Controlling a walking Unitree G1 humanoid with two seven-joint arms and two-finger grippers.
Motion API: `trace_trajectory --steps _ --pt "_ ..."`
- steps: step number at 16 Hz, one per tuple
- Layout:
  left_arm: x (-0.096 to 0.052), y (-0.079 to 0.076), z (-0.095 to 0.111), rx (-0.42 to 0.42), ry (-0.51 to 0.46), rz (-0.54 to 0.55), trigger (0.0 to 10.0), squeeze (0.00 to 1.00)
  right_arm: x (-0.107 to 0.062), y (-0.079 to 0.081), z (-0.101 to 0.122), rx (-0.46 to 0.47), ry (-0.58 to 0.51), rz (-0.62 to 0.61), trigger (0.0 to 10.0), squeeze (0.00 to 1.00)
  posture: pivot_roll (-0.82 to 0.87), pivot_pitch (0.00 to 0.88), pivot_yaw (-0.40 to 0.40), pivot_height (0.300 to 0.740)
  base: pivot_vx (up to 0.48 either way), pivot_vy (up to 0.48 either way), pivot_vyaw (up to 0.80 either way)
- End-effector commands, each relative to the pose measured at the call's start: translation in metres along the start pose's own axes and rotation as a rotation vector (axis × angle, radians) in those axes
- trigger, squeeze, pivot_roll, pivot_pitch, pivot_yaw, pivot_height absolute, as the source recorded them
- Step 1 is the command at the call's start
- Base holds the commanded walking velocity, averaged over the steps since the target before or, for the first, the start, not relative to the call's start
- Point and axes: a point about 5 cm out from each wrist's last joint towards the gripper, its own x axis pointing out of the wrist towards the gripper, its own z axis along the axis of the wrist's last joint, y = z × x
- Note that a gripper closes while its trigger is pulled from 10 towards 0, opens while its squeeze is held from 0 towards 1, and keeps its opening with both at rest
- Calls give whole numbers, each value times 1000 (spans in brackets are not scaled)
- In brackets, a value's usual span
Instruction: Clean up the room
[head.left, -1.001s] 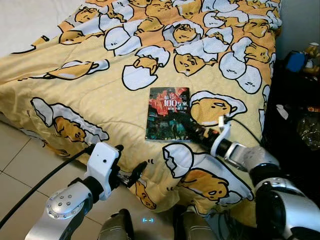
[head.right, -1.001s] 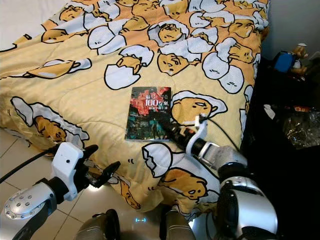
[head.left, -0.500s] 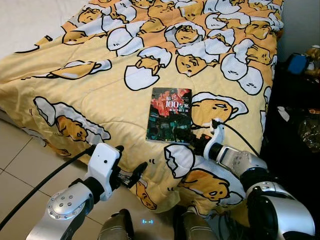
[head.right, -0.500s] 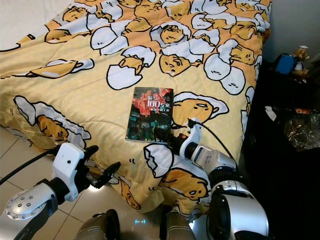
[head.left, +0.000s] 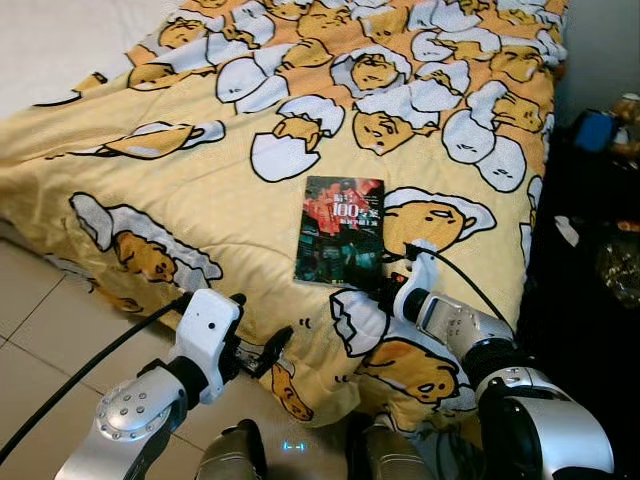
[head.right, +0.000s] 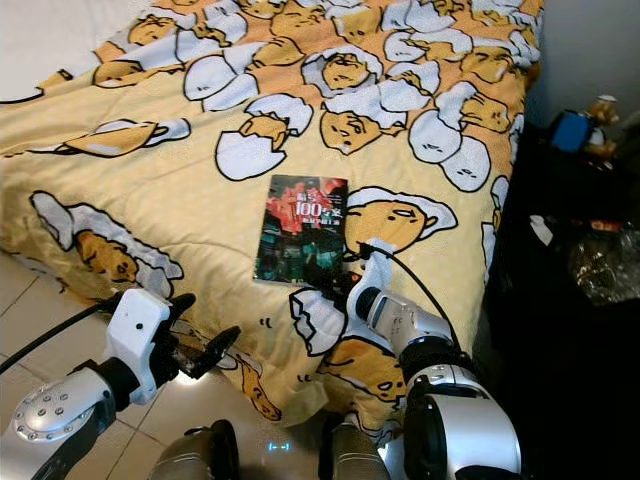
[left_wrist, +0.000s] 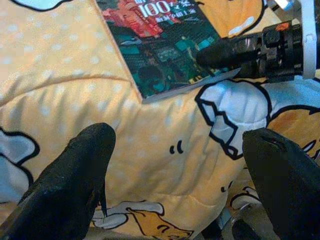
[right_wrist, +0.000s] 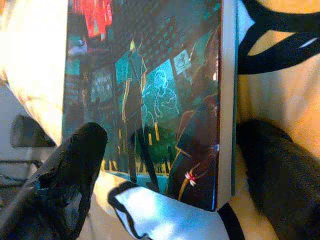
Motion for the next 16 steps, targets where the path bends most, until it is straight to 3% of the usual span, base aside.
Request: trace_trajectory --steps 1,5,8,12,16 --pt "0 -1 -5 -3 15 1 10000 0 -7 -18 -26 121 91 -61 10000 0 -97 238 -62 740 0 0 0" --pt "2 1 -2 -5 -2 4 10000 0 -1 19 4 289 -7 268 10000 0 -103 229 -50 740 0 0 0" --pt "7 2 1 5 -14 -7 10000 0 -2 34 26 344 -71 374 10000 0 -105 220 -40 740 0 0 0" --pt "8 4 2 10 -19 -6 10000 0 0 38 29 317 -64 353 10000 0 -103 217 -37 740 0 0 0" --pt "10 6 2 14 -20 -5 10000 0 12 32 6 260 -13 163 10000 0 -97 213 -31 740 0 0 0"
